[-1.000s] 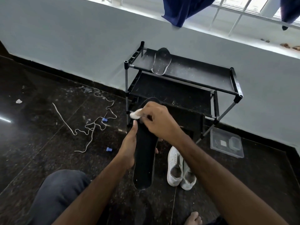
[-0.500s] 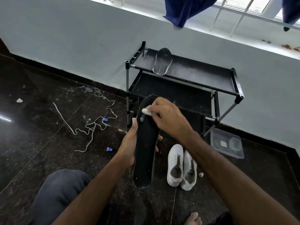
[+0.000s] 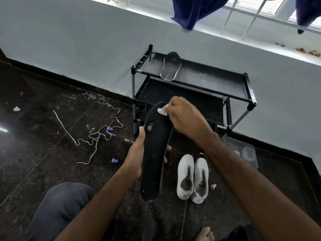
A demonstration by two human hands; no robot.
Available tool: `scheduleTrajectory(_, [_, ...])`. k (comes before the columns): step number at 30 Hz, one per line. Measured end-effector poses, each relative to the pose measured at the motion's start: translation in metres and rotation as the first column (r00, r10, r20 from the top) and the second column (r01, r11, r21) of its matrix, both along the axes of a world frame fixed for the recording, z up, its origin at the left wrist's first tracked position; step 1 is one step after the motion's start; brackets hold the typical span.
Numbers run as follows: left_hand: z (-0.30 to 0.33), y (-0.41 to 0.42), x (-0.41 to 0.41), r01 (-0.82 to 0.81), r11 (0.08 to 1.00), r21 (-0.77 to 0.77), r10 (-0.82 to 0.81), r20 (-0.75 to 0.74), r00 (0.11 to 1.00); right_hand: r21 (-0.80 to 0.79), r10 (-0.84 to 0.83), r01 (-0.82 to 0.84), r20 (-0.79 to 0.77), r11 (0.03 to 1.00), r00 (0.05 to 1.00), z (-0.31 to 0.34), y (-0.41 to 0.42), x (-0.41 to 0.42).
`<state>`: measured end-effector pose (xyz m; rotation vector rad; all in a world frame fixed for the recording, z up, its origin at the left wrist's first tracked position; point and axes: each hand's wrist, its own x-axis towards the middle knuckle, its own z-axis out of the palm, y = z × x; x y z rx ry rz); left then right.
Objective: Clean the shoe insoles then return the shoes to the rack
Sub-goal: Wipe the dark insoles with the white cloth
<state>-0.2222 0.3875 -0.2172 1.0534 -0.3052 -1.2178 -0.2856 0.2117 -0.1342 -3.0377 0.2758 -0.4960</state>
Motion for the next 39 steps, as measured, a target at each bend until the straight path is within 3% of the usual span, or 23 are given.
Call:
scheduleTrajectory(3, [-0.001,0.001,0.002,-0.015,1.000,0.000,0.015,0.012,1.000,-0.027,-0.014,0.012,-0.054,1.000,0.998,-0.002,0.002,-0.002])
scheduleTrajectory(5, [-0.003,0.001,0.003,-0.035,0.999,0.033,0.033,0.050,0.998,0.068,0.119,-0.103,-0.286,0.992,0.951,-0.008,0.017,-0.015])
scheduleTrajectory(7, [-0.006,-0.001,0.004,-0.061,0.994,0.095,0.055,0.064,0.996,0.246,0.206,-0.100,-0.456,0.964,0.866,-0.003,0.023,-0.031])
scheduleTrajectory(8, [-0.006,-0.003,0.003,-0.064,0.992,0.112,0.057,0.063,0.996,0.317,0.214,-0.072,-0.437,0.946,0.874,0.003,0.021,-0.034])
scheduleTrajectory(10, [-0.008,-0.005,0.003,-0.048,0.992,0.116,0.043,0.046,0.998,0.425,0.128,-0.018,-0.232,0.905,0.964,0.016,0.010,-0.035])
scheduleTrajectory(12, [-0.008,-0.007,0.003,-0.040,0.994,0.104,0.039,0.011,0.999,0.383,-0.013,0.022,-0.027,0.923,1.000,0.021,-0.001,-0.027])
scheduleTrajectory(14, [-0.008,-0.006,0.003,-0.033,0.996,0.085,0.033,0.003,0.999,0.294,-0.075,0.067,0.015,0.953,0.997,0.016,0.000,-0.015])
scheduleTrajectory(16, [-0.008,-0.005,0.003,-0.033,0.996,0.084,0.030,0.038,0.999,0.172,-0.016,0.032,-0.092,0.985,0.996,0.004,0.008,-0.012])
scheduleTrajectory(18, [-0.011,-0.004,0.003,-0.029,0.994,0.104,0.023,0.057,0.998,0.072,0.053,-0.032,-0.306,0.997,0.951,-0.008,0.017,-0.021])
scheduleTrajectory(20, [-0.013,-0.004,0.004,-0.029,0.991,0.131,0.024,0.045,0.999,0.049,0.024,0.006,-0.573,0.999,0.819,-0.008,0.016,-0.032])
scheduleTrajectory(22, [-0.014,-0.005,0.006,-0.050,0.991,0.123,0.045,0.038,0.998,0.086,0.000,0.083,-0.697,0.993,0.717,0.001,0.006,-0.041])
scheduleTrajectory(24, [-0.012,-0.007,0.007,-0.075,0.990,0.117,0.074,0.012,0.997,0.201,-0.019,0.161,-0.568,0.966,0.823,0.014,-0.006,-0.045])
scheduleTrajectory(26, [-0.011,-0.008,0.007,-0.101,0.989,0.109,0.106,-0.044,0.993,0.295,-0.079,0.161,-0.273,0.942,0.959,0.019,-0.006,-0.039])
scheduleTrajectory(28, [-0.010,-0.008,0.004,-0.121,0.989,0.079,0.129,-0.101,0.987,0.341,-0.130,0.148,-0.075,0.928,0.989,0.012,0.009,-0.025])
scheduleTrajectory(29, [-0.009,-0.007,0.002,-0.136,0.989,0.056,0.142,-0.129,0.981,0.336,-0.155,0.163,-0.052,0.927,0.987,0.003,0.021,-0.018])
scheduleTrajectory(33, [-0.009,-0.001,0.006,-0.142,0.990,-0.023,0.133,-0.242,0.961,0.264,-0.147,0.188,-0.167,0.946,0.975,-0.036,0.073,-0.015])
scheduleTrajectory(35, [-0.013,0.002,0.012,-0.177,0.984,-0.007,0.168,-0.268,0.948,0.421,0.057,0.058,-0.255,0.905,0.965,-0.036,0.086,-0.027])
scheduleTrajectory(37, [-0.012,0.002,0.014,-0.181,0.983,-0.032,0.164,-0.291,0.943,0.602,0.310,-0.023,-0.378,0.798,0.872,-0.014,0.086,-0.036])
scheduleTrajectory(39, [-0.010,-0.001,0.012,-0.179,0.981,-0.072,0.151,-0.285,0.947,0.665,0.369,-0.029,-0.377,0.747,0.850,0.007,0.075,-0.037])
